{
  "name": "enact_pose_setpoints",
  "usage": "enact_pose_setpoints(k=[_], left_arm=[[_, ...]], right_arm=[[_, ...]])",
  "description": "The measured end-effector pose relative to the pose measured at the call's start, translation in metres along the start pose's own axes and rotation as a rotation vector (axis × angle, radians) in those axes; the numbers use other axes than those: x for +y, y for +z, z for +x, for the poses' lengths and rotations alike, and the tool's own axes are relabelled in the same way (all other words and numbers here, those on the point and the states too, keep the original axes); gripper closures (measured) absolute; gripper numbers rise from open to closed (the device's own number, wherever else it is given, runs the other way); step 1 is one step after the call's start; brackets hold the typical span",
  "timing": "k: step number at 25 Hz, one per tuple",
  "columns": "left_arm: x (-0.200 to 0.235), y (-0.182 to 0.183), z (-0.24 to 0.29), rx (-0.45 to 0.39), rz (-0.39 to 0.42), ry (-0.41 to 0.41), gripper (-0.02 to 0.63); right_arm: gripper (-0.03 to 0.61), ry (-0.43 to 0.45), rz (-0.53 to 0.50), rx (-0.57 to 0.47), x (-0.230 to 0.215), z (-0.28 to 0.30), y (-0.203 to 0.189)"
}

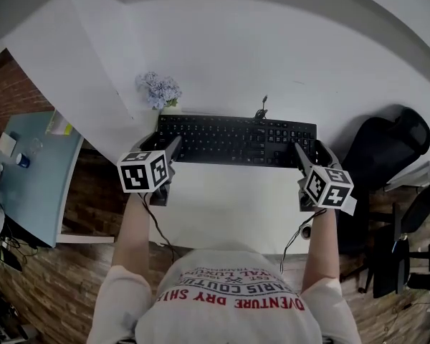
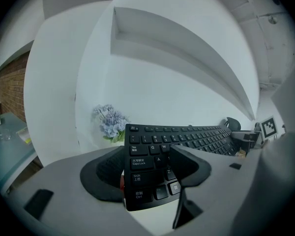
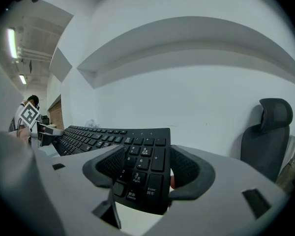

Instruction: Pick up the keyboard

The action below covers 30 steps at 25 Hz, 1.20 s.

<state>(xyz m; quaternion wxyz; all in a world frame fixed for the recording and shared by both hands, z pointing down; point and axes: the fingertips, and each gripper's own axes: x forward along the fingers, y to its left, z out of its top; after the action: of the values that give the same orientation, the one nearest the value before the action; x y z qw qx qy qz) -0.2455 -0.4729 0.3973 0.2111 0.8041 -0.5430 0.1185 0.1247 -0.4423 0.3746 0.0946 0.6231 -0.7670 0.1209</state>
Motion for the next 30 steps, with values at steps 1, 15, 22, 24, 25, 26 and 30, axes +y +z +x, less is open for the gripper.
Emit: enact_pose_setpoints(k=[1,15,22,24,25,26,30], left_arm=[[-0.001,0.003,-0.003,-0.007,0.001,-0.001,0.324],[-0.011,0.016,-0.009,-0.023,0.032,-0.003,0.324],[-0.012,0.013,-0.009,-0.016,0.034,0.001,0.324],[-0.012,0.012,-0.009,-0.015,0.035,0.005,0.324],[-0.011,0.012,-0.010,-0.014,0.034,0.007,0.324],[-0.011,0.012,-0.010,-0.013,0.034,0.007,0.324],[-0.012,0.011,-0.010,-0.011,0.031,0.010,0.324]], right_arm=[[0.296,-0.001,-0.003,-0.006,0.001,-0.002,0.004],[0.296,-0.004,0.005,-0.028,-0.003,-0.013,0.008],[0.296,-0.003,0.007,-0.020,-0.004,-0.014,0.003],[0.296,-0.001,0.008,-0.017,-0.004,-0.014,0.002],[0.296,0.000,0.008,-0.015,-0.004,-0.014,0.002],[0.296,0.000,0.008,-0.014,-0.004,-0.014,0.001],[0.296,0.002,0.008,-0.011,-0.004,-0.014,0.001]])
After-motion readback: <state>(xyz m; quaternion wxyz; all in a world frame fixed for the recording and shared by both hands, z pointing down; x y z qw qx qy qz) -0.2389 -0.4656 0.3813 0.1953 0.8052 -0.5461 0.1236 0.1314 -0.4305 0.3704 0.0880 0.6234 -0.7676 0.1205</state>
